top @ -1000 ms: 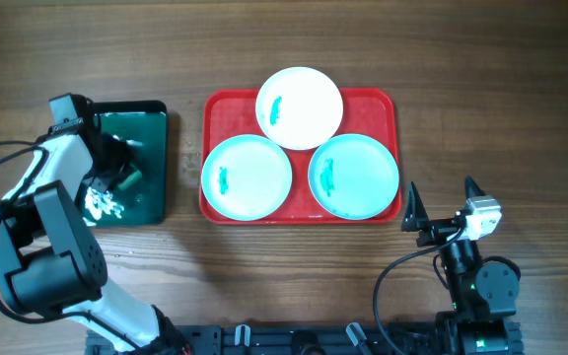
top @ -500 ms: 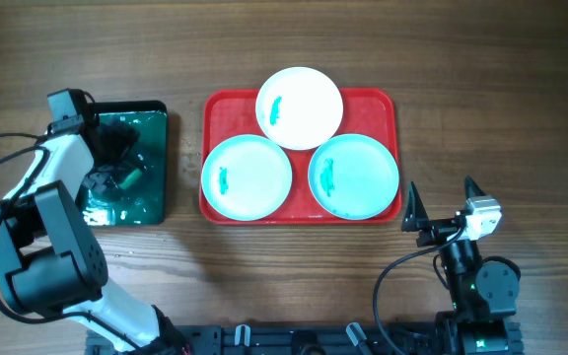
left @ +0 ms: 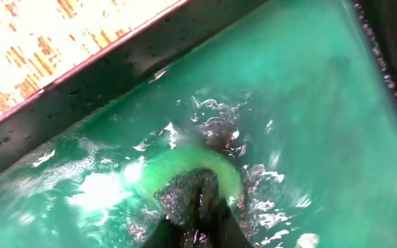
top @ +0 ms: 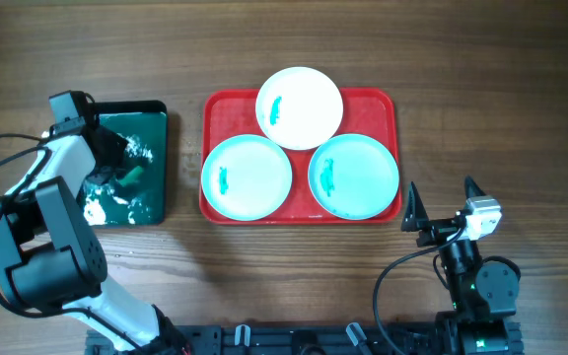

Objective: Clean dirty plates on tray and stack at the side
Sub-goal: 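Scrub the sponge around in the soapy water with the left gripper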

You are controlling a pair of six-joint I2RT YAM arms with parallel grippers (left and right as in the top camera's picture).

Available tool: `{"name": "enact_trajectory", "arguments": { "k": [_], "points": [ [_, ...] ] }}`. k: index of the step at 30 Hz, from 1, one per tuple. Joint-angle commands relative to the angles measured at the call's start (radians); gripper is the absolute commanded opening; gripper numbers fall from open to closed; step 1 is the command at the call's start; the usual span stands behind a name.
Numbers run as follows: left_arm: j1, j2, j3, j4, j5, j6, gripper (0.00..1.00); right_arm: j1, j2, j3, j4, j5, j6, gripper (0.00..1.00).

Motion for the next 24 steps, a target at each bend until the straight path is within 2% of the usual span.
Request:
{"name": "enact_trajectory", "arguments": {
  "k": [1,2,5,10,13,14,17,19,23,24],
  "points": [
    [0.002,0.021,-0.015,-0.04,-0.021,-0.006,0.83,0.002,0.0,-0.002,0.003,0.011,-0.008,1.0],
    [0.002,0.021,-0.015,-0.053,-0.021,-0.006,1.0,0.002,0.0,-0.002,0.003,0.011,-0.008,1.0],
    [0.002,0.021,-0.015,-0.099,0.018,-0.006,1.0,0.002,0.0,-0.002,0.003,0.011,-0.009,1.0],
    [0.002,0.021,-0.015,-0.161,0.171,-0.006,0.98,0.002,0.0,-0.002,0.003,0.011,-0.008,1.0],
    [0.002,0.021,-0.015,-0.191,0.254,-0.006,0.76,0.002,0.0,-0.002,0.003,0.011,-0.008,1.0],
    [0.002,0.021,-0.015,-0.199,0.271,-0.006,0.6,0.002,0.0,-0.002,0.003,0.011,-0.008,1.0],
    [0.002,0.021,-0.015,-0.216,0.275,-0.006,0.2,0.002,0.0,-0.002,0.003,0.011,-0.008,1.0],
    [0.002,0.021,-0.015,-0.216,0.275,-0.006,0.06,0.002,0.0,-0.002,0.003,0.011,-0.008,1.0],
    [0.002,0.021,-0.015,-0.202,0.259,-0.006,0.04,0.002,0.0,-0.002,0.003,0.011,-0.008,1.0],
    [0.002,0.021,-0.015,-0.195,0.251,-0.006,0.14,0.002,0.0,-0.002,0.003,0.011,-0.009,0.99]
  ]
}}
